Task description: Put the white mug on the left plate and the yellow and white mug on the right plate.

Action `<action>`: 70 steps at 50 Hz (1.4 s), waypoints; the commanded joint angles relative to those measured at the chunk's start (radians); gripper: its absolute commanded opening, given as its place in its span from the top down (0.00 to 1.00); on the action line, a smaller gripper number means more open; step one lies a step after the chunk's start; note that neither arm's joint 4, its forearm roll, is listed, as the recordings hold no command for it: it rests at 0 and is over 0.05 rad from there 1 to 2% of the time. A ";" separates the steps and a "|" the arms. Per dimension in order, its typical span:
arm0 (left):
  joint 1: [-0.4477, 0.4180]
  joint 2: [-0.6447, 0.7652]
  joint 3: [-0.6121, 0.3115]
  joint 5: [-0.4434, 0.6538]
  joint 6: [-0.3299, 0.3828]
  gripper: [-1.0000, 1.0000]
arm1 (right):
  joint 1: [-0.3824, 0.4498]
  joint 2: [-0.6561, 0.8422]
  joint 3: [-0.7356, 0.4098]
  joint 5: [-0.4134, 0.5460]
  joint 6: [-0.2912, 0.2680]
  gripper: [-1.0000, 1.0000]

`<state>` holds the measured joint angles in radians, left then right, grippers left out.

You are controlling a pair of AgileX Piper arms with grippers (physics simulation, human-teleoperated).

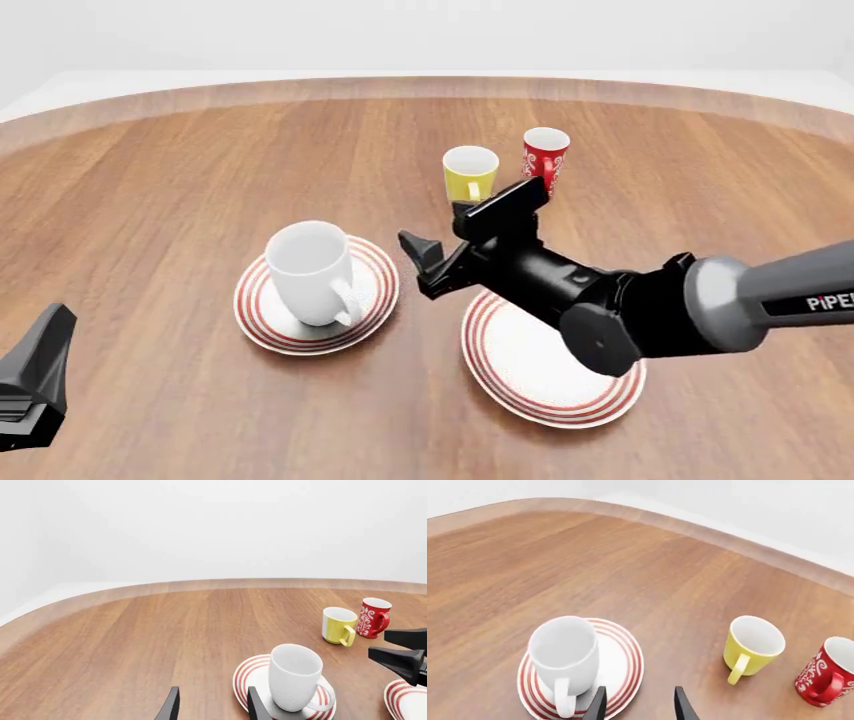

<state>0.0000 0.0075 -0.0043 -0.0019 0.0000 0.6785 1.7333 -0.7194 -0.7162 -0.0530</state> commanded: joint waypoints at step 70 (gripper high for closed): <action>0.000 0.000 0.000 0.000 0.000 0.00 | -0.266 0.093 -0.183 -0.002 0.073 0.00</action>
<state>0.0000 0.0075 -0.0043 -0.0019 0.0000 0.4348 1.7923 -0.8718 -0.7234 0.0125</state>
